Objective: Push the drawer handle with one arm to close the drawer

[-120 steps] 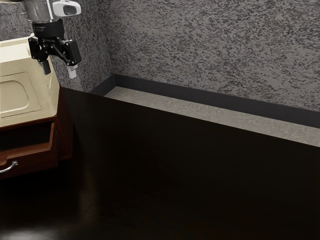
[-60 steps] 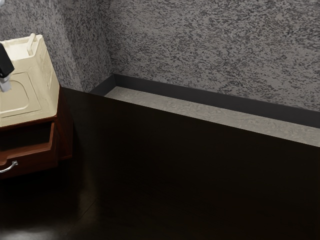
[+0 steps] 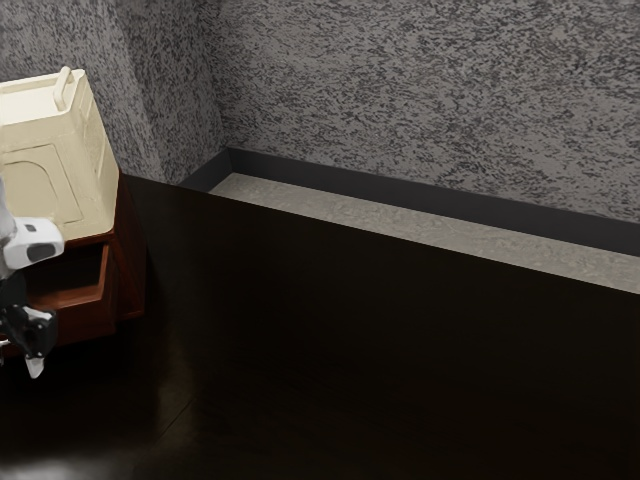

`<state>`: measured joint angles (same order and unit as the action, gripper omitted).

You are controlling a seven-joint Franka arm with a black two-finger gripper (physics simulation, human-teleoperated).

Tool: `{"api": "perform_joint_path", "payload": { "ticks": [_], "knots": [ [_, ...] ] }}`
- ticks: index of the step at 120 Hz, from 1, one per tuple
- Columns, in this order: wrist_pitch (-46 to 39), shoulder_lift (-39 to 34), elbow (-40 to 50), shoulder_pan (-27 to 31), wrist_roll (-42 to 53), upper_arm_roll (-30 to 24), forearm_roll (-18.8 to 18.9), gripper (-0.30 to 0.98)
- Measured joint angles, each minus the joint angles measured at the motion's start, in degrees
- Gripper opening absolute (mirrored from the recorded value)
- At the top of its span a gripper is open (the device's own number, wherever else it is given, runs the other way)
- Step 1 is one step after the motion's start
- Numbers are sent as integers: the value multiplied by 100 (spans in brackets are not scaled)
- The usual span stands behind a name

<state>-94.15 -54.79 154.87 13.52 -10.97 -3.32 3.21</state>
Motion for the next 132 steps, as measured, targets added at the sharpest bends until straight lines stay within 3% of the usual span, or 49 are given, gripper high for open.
{"api": "perform_joint_path", "payload": {
  "ticks": [21, 38, 52, 90, 132],
  "knots": [
    [-1052, 560, 465, 845, -59, -458, 2, 3],
    [-2127, 1738, 631, 1621, -188, -833, -3, -4],
    [-2788, 2250, 583, 2060, -271, -880, 12, -7],
    [-3617, 3267, -60, 2719, -390, -858, 263, -10],
    [-3776, 3321, -366, 2897, -302, -812, 291, -10]
  ]
}}
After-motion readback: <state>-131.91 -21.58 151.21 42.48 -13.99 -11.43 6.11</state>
